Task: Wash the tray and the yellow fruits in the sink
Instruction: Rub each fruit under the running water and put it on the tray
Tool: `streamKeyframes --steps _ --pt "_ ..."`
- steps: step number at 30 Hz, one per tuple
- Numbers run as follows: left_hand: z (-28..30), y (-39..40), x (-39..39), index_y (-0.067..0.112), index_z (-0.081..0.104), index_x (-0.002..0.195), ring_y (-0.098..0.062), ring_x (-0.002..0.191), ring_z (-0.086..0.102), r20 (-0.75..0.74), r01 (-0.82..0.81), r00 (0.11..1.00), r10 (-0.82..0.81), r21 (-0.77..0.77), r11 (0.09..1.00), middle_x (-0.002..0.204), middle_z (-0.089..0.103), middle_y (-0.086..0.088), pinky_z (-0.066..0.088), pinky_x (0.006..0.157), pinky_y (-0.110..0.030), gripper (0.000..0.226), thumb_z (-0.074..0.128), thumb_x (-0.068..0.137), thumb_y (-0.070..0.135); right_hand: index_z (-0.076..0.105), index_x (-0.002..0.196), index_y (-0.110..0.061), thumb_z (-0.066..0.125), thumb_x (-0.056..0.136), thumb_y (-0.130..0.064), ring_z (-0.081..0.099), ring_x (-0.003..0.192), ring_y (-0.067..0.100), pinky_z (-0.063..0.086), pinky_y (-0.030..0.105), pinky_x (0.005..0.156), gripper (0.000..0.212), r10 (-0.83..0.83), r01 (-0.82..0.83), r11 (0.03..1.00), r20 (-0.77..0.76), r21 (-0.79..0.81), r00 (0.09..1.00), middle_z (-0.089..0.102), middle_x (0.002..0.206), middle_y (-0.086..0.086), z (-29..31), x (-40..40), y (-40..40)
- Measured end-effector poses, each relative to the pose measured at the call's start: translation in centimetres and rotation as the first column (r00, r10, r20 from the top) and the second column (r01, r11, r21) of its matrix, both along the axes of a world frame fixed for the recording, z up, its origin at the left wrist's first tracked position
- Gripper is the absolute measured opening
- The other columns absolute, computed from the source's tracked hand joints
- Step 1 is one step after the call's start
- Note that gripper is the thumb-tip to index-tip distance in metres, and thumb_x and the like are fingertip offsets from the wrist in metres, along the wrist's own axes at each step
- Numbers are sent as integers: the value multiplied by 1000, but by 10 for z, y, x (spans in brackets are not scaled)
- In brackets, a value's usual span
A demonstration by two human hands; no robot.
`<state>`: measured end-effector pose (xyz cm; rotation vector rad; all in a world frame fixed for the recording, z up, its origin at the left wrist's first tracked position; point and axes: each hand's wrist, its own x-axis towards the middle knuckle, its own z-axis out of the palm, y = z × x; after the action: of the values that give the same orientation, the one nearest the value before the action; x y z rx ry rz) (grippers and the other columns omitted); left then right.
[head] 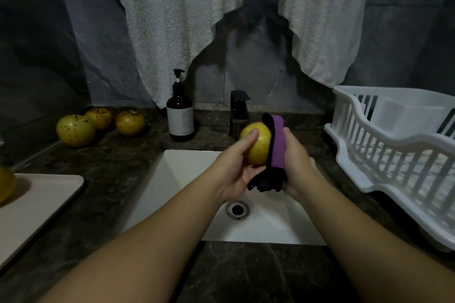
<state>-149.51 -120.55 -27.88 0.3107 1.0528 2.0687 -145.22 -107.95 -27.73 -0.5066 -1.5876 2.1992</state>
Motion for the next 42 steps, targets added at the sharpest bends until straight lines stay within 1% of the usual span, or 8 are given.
streamKeyframes --steps 4,8,12,23,28,32,37,42 --pt "1 -4 -7 19 82 108 -25 105 76 -107 -46 993 44 -14 999 115 78 -12 61 94 -40 40 76 80 46 66 116 -37 39 106 -52 73 100 14 55 41 92 33 14 13 966 -103 258 995 77 106 -4 -6 -7 -10" --pt "0 -10 -4 10 71 115 -25 80 78 -101 20 994 -33 -132 991 89 79 -8 63 69 -34 50 79 77 40 67 104 -40 39 103 -56 71 95 17 55 40 85 32 -63 83 948 -75 307 995 76 94 -6 0 -8 -1" --pt "1 -4 3 13 70 118 -20 79 76 -92 3 996 -16 -144 990 96 79 -8 64 76 -35 33 67 97 38 66 95 -31 40 100 -58 69 88 21 57 43 80 38 -185 171 876 -12 451 983 72 93 0 -5 -8 4" --pt "-2 -7 6 14 71 123 -28 93 71 -71 144 983 -170 -275 951 103 73 -11 58 80 -37 60 61 92 64 66 95 -38 43 91 -65 69 85 16 54 37 71 35 -196 221 832 -102 509 975 71 89 -7 -2 -10 8" --pt "5 1 9 11 71 129 -28 104 71 -64 -15 998 9 -98 995 118 74 -14 57 95 -42 45 60 100 43 65 111 -39 47 98 -57 68 88 3 52 29 76 28 -58 119 845 -131 522 990 71 100 -13 -6 -7 7" --pt "5 5 12 11 70 132 -27 112 73 14 -102 995 102 3 995 122 75 -12 62 87 -38 42 58 103 39 57 120 -43 48 102 -47 51 100 -21 40 1 77 20 1 160 679 -219 716 976 53 116 -23 -3 -8 -5" --pt "3 0 9 21 73 124 -31 113 70 -11 65 998 -69 -219 974 118 74 -9 54 94 -40 57 68 84 61 65 96 -37 44 104 -51 67 87 7 50 32 72 27 -188 242 828 -155 506 970 71 94 -8 6 -10 5" --pt "1 2 2 11 74 113 -24 73 75 -5 42 999 -43 -78 996 91 77 -10 61 71 -31 46 65 91 50 63 101 -41 44 100 -55 66 95 11 51 32 76 23 -125 224 816 -215 533 969 68 102 -9 2 -4 5"
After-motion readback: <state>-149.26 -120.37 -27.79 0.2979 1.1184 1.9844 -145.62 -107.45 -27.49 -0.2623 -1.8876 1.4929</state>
